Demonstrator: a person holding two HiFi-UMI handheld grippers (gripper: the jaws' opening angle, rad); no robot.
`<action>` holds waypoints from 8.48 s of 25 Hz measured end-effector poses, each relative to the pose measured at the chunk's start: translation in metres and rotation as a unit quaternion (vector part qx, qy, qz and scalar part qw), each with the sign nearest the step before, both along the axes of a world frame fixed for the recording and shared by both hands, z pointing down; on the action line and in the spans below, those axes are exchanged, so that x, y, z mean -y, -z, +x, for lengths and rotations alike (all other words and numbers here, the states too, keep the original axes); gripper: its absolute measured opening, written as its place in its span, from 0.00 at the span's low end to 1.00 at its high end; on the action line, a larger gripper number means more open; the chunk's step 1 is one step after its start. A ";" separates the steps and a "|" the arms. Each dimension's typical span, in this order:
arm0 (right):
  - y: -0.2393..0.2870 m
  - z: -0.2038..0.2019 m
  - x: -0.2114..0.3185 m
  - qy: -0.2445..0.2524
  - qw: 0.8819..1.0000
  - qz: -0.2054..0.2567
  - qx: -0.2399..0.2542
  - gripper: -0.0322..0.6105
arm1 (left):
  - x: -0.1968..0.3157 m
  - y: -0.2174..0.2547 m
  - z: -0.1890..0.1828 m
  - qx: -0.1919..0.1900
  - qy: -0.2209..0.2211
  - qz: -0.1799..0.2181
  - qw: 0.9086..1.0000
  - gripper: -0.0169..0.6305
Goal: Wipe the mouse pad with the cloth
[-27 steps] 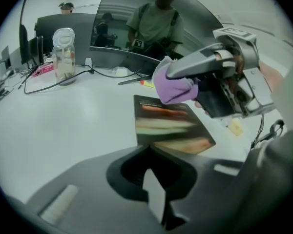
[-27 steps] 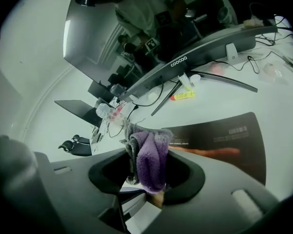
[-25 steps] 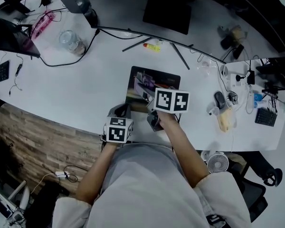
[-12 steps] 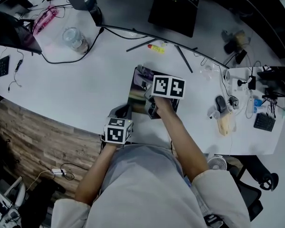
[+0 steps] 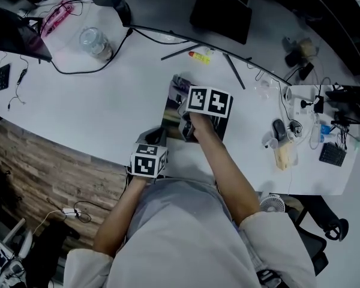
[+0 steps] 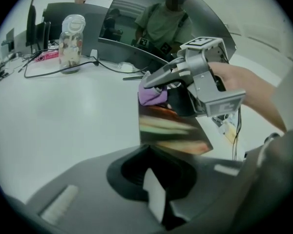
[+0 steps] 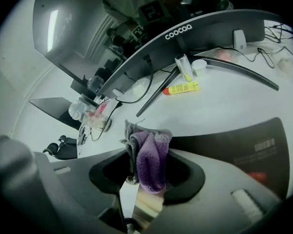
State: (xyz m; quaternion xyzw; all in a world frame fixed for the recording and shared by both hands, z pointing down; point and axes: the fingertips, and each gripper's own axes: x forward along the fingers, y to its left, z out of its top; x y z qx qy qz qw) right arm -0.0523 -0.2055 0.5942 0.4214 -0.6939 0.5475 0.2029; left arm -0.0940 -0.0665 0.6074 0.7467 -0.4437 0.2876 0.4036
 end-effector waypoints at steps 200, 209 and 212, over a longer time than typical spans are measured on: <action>0.010 -0.002 -0.078 0.044 0.997 -0.020 0.064 0.36 | -0.008 0.003 0.004 0.026 -0.029 0.041 0.998 0.03; 0.003 -0.010 -0.078 0.032 0.999 -0.020 0.038 0.36 | -0.007 0.004 0.002 0.022 -0.030 0.041 0.998 0.03; 0.000 -0.009 -0.080 0.030 0.999 -0.021 0.033 0.36 | -0.008 0.004 0.002 0.023 -0.030 0.041 0.998 0.03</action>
